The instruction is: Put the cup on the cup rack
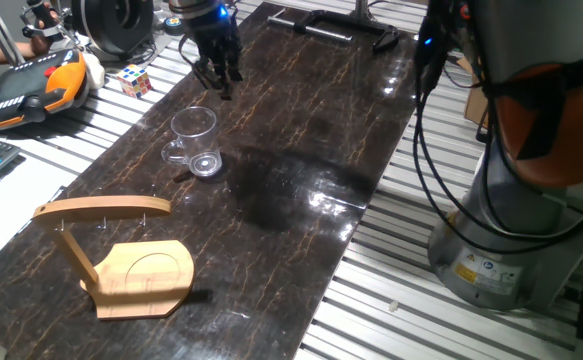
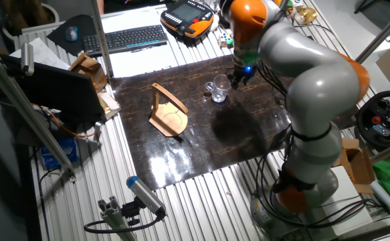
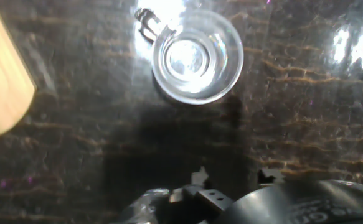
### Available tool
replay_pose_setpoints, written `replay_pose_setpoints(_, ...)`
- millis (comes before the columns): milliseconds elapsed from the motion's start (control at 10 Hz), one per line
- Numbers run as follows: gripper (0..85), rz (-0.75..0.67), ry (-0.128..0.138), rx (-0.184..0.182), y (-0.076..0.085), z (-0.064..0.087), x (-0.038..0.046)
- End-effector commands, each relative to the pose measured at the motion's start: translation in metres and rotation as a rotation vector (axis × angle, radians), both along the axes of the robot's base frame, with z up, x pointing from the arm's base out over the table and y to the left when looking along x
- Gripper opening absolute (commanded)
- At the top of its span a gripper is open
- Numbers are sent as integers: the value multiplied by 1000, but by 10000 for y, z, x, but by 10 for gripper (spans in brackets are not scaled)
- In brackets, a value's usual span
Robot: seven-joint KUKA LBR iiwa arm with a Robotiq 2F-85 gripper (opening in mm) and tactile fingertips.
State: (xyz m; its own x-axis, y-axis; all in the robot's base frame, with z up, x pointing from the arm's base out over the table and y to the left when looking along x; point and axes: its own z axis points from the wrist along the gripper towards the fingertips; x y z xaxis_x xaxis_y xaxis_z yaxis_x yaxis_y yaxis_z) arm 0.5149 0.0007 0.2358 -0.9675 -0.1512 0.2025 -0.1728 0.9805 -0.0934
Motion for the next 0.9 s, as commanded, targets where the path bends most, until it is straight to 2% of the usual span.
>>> replay_pose_setpoints(0,13,0,97,-15,0,0,0)
replay_pose_setpoints(300,13,-25,86,-20,-1,0,-1)
replay_pose_setpoints(800,13,-37,82,-26,2,-1,-1)
